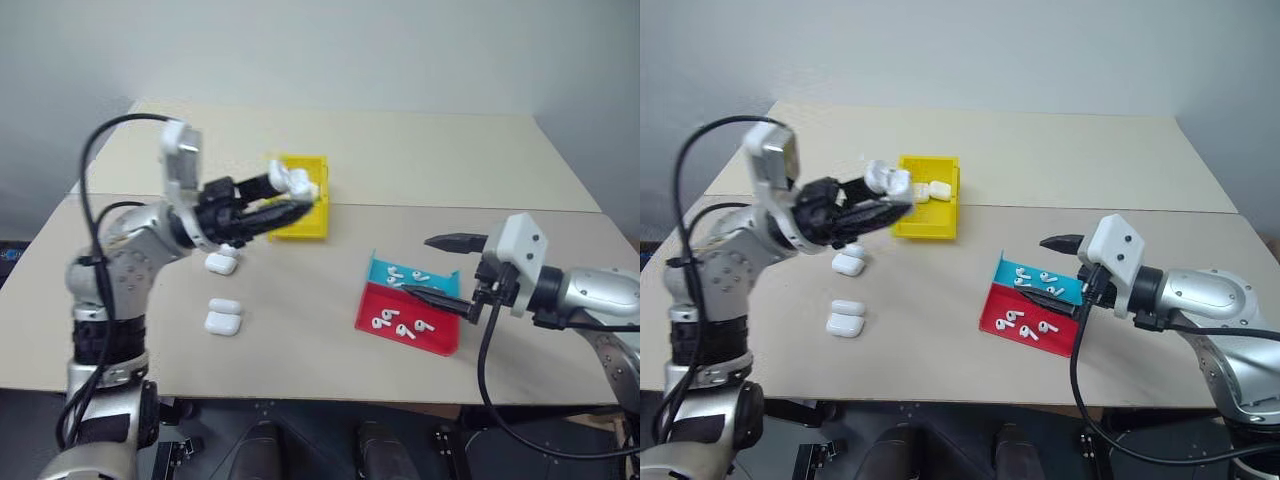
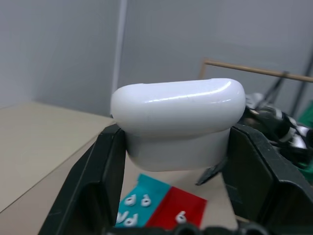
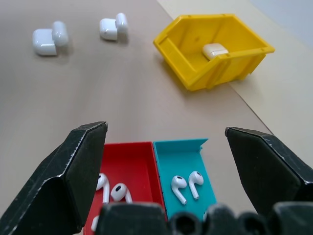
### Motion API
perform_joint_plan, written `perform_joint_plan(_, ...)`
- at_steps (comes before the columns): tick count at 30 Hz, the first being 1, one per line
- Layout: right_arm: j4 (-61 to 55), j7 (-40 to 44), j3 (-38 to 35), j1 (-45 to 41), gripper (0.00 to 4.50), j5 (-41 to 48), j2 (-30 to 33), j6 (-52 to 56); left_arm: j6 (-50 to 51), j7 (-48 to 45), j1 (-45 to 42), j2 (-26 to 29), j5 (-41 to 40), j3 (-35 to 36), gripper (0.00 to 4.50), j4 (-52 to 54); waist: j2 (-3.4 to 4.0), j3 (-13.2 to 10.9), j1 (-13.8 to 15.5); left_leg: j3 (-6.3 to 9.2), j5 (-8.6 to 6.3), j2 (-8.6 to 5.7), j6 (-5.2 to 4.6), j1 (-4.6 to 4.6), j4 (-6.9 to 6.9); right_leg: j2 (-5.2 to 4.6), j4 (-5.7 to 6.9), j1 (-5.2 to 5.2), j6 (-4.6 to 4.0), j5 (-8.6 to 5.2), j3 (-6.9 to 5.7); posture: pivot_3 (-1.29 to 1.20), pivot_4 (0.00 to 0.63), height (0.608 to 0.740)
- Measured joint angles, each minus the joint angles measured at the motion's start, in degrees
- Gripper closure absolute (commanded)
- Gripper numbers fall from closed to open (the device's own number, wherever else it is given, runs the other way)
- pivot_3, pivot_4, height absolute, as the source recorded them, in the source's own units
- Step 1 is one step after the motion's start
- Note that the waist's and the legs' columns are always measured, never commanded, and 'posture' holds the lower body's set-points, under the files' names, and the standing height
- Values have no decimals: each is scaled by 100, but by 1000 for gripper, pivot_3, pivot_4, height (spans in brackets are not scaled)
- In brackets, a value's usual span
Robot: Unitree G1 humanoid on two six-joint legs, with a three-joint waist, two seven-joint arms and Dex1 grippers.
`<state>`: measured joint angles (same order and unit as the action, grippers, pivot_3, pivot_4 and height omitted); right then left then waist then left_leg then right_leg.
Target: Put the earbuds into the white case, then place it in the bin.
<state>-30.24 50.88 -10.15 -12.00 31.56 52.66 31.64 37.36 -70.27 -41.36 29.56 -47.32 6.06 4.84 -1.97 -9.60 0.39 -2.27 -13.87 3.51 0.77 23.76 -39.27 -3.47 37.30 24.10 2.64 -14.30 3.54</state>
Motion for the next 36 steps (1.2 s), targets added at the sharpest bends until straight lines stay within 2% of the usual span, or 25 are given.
perform_joint_plan(5, -43, 148, 199, -89, 0, -204, 489, 176, -572, -1053, -292, 1, 201, -367, 1711, -358, 2, 1, -32, 0, 0, 0, 0, -1, -1, 0, 1, -1, 0, 0, 1, 0, 150, 740)
perform_joint_plan(8, -107, 162, 599, -515, 0, -267, 921, 783, -792, -1427, -345, -7, 301, -504, 1711, -497, 4, 1, -69, 0, 0, 2, -1, -1, -2, 1, 3, 2, 0, 0, 3, 0, 150, 740)
perform_joint_plan(13, -49, 536, 1240, -1258, 0, -161, 1448, 1789, -1177, -1538, -358, -126, 600, -628, 1711, -617, 4, 1, -102, 1, -1, 5, -4, 3, -2, 2, -6, 1, 0, 0, 2, 0, 150, 740)
perform_joint_plan(17, -2, 762, 1933, -1435, 0, -434, 1649, 2019, -1341, -1429, -282, -221, 699, -635, 1711, -599, 4, 1, -103, 0, -2, 6, -5, 6, -3, 1, -11, 3, 1, -1, 2, 0, 150, 740)
perform_joint_plan(19, 81, 796, 2229, -1473, 0, -644, 1677, 2052, -1348, -1403, -207, -220, 710, -639, 1711, -572, 4, 1, -107, -1, -2, 6, -5, 6, -3, 1, -11, 4, 1, -1, 2, 0, 150, 740)
perform_joint_plan(23, 317, 835, 2888, -1713, 821, -1163, 1630, 2116, -1348, -1335, -27, -217, 759, -679, 1711, -509, 4, 1, -115, -2, -2, 7, -5, 6, -3, 2, -8, 7, 1, -1, 3, 0, 150, 740)
perform_joint_plan(29, 530, 771, 3462, -2082, 821, -1687, 1178, 2354, -1325, -1156, 193, -184, 764, -691, 1711, -208, 5, 2, -118, -2, -2, 8, -5, 6, -3, 4, -8, 8, 1, 0, 5, 0, 150, 740)
perform_joint_plan(36, 733, 757, 3841, -2231, 821, -2131, 999, 2380, -1226, -984, 360, -92, 747, -688, 1711, 19, 6, 2, -106, -3, -2, 8, -5, 6, -3, 3, -9, 7, 1, 0, 5, 0, 150, 740)
